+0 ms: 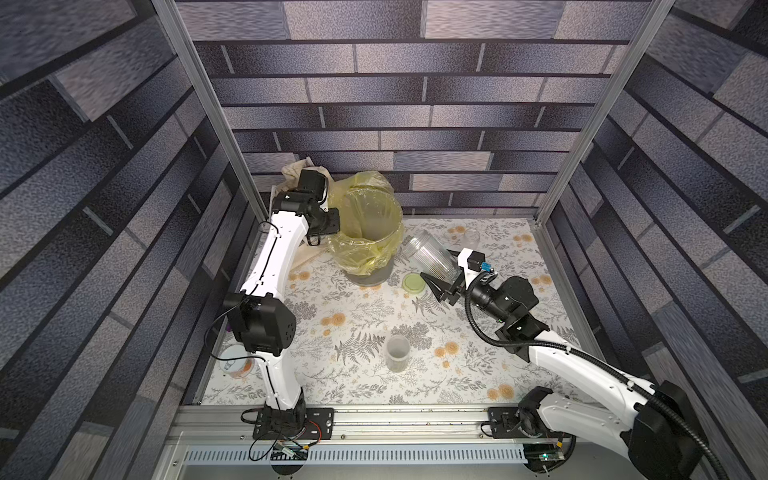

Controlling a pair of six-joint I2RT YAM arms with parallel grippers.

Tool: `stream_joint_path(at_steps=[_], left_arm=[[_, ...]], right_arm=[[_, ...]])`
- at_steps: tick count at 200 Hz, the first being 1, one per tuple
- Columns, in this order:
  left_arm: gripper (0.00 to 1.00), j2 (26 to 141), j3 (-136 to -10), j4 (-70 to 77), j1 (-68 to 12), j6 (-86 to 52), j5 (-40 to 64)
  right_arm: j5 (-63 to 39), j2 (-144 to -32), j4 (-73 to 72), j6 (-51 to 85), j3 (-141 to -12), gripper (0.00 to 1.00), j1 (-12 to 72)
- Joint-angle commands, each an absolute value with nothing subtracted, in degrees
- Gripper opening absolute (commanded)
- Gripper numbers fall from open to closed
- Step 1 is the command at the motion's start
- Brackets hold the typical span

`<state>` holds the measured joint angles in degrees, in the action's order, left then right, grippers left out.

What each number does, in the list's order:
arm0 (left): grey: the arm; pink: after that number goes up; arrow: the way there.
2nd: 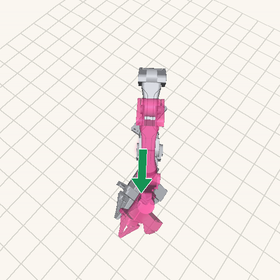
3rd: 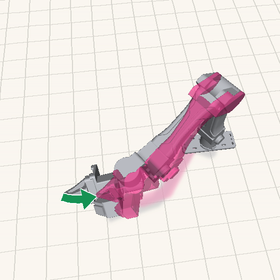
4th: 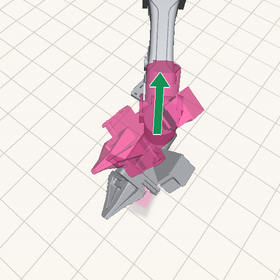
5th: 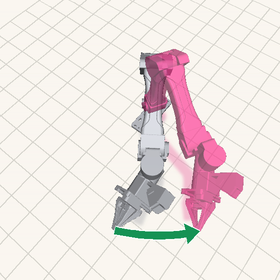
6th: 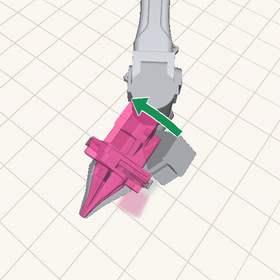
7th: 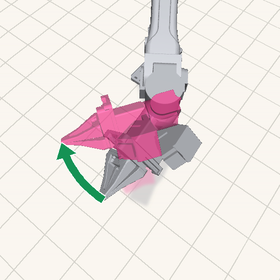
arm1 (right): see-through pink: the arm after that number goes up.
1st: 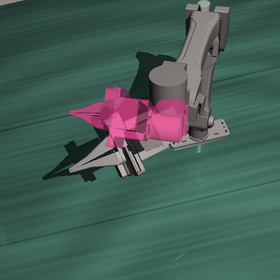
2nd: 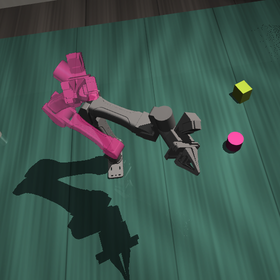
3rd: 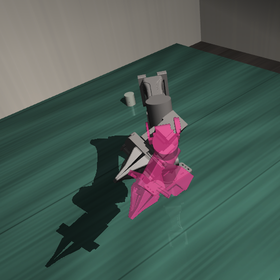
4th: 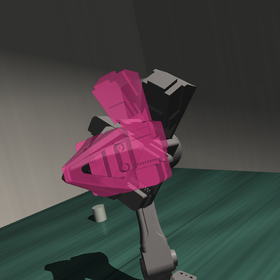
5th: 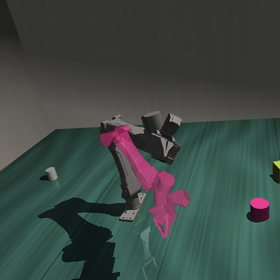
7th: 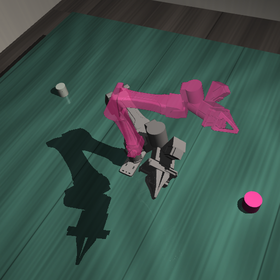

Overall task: Empty moldy mung beans from jars
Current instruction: Move the trash bin to the center of the board.

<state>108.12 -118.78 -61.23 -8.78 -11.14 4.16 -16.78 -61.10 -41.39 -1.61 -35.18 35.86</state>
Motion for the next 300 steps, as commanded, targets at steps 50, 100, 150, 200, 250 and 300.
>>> stream_joint_path(at_steps=[50,100,150,200,250,300], left_arm=[[0.32,113.3,-129.0,-70.95,-16.45,-8.08,5.4],[0.31,117.44,-135.87,-75.11,-21.25,-8.28,7.51],[0.32,115.22,-133.64,-75.94,-23.73,-8.48,10.61],[0.35,109.3,-123.98,-72.25,-23.56,-8.44,13.19],[0.91,106.29,-119.97,-67.58,-22.59,-7.88,13.16],[1.0,103.31,-121.68,-64.63,-23.62,-6.42,9.98]], right_arm=[[-15.56,-56.79,-43.07,-2.5,-37.0,0.42,35.95],[-14.96,-54.81,-41.44,-2.94,-36.63,0.42,35.95],[-14.24,-53.58,-40.21,-3.34,-36.33,0.42,35.95],[-13.91,-54.7,-39.9,-3.32,-36.74,0.42,35.95],[-14.5,-56.66,-39.64,-2.93,-38.36,0.41,35.95],[-14.64,-57.1,-38.34,-2.99,-39.63,0.42,35.95]])
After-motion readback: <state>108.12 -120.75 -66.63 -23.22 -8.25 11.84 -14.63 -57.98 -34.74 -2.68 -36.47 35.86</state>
